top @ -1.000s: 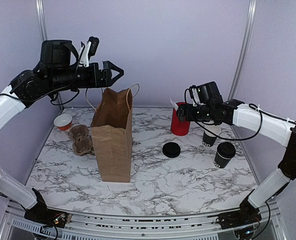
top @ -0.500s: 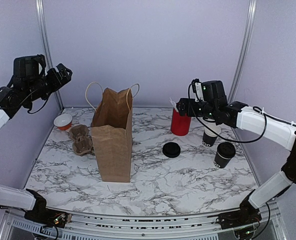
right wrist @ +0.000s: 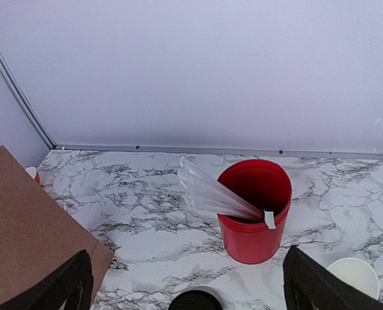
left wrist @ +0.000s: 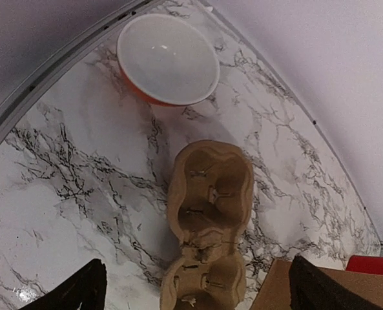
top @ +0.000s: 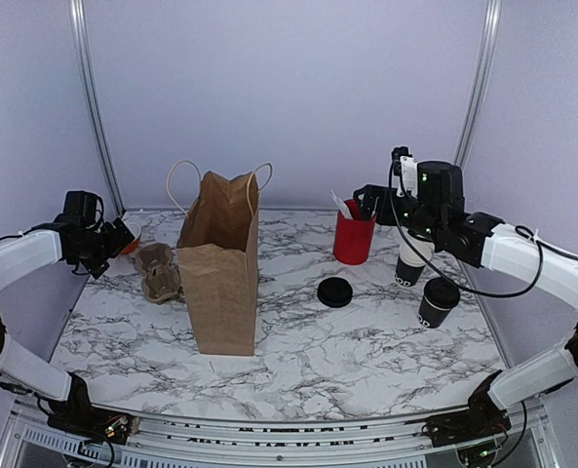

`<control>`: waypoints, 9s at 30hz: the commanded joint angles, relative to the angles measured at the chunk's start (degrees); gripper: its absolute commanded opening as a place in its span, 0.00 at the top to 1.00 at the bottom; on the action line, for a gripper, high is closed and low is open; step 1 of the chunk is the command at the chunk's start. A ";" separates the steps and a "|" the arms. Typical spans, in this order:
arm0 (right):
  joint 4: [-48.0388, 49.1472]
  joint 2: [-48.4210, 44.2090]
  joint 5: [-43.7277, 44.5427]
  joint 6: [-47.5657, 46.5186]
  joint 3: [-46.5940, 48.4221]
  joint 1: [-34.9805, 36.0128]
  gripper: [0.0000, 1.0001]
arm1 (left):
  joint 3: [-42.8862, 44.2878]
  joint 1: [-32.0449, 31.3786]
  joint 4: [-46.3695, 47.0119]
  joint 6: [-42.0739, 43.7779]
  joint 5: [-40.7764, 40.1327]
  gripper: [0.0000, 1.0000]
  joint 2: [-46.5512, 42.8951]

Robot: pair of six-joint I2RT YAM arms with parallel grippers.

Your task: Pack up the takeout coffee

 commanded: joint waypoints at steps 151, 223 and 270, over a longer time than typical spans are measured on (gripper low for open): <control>-18.82 -17.05 5.72 -5.06 2.75 0.52 0.00 | 67.36 -62.24 -13.84 26.15 21.77 0.18 41.31; -34.31 3.69 -5.26 4.62 -7.09 24.15 0.24 | 12.02 -1.98 1.28 18.46 7.44 0.10 -6.64; -36.41 21.66 -7.01 -7.45 -0.54 23.92 0.42 | 10.86 -0.89 2.68 16.85 14.28 0.10 -4.28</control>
